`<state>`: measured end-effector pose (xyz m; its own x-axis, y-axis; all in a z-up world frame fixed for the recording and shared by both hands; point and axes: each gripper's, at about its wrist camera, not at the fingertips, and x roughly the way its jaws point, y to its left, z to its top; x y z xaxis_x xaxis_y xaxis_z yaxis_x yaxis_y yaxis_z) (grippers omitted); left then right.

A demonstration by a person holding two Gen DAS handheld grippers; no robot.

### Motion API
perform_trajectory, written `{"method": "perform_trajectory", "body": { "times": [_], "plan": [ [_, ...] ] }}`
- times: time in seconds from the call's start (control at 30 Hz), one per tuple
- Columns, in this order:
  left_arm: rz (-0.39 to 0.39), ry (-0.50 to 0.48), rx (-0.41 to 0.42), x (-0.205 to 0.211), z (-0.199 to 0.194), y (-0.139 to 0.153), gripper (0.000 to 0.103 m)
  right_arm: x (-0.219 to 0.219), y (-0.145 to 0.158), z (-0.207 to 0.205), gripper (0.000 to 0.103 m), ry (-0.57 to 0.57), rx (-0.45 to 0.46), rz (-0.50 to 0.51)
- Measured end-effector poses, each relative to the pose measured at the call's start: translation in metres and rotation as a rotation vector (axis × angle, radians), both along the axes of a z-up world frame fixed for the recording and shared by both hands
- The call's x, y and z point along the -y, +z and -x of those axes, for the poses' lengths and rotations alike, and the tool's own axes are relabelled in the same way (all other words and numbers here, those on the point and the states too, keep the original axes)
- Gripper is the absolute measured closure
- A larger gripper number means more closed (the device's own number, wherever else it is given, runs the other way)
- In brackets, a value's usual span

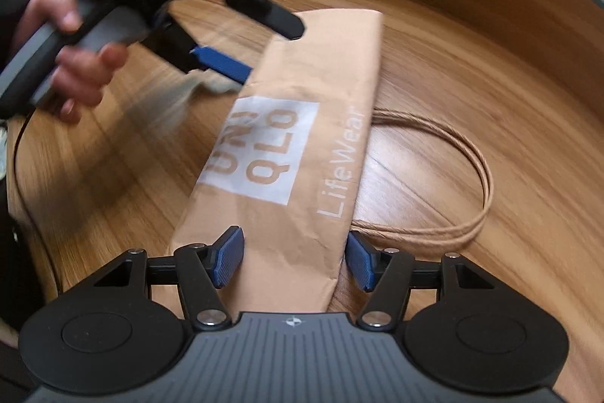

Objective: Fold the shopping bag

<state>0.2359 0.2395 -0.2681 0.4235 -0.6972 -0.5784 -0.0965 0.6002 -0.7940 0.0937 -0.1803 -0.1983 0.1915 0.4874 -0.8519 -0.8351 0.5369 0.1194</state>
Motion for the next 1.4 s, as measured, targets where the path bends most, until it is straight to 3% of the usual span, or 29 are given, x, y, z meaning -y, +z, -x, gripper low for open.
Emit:
{"method": "perform_trajectory", "body": {
  "times": [0.23,0.5,0.57,0.73,0.97,1.13,1.4],
  "plan": [
    [-0.011,0.067,-0.002,-0.011,-0.018,0.0,0.015,0.001,0.002,0.003,0.037,0.038,0.01,-0.015],
    [0.026,-0.033,0.042,-0.004,-0.025,-0.003,0.01,0.008,-0.001,0.004,0.037,0.066,0.026,-0.029],
    [0.048,-0.042,0.039,-0.001,-0.025,-0.006,0.016,0.01,-0.003,0.004,0.037,0.074,0.032,-0.032],
    [0.062,-0.032,0.025,-0.005,-0.024,-0.017,0.05,0.012,-0.007,0.003,0.037,0.093,0.045,-0.04],
    [0.073,-0.03,0.037,0.002,-0.037,-0.018,0.047,0.015,-0.007,0.004,0.037,0.099,0.055,-0.054],
    [0.003,-0.036,0.084,0.007,-0.038,-0.017,0.069,0.016,-0.005,-0.001,0.037,0.073,0.02,-0.064],
    [-0.067,-0.064,0.195,0.018,-0.026,0.016,0.079,0.024,0.005,-0.027,0.037,-0.093,-0.156,-0.101]
  ]
}}
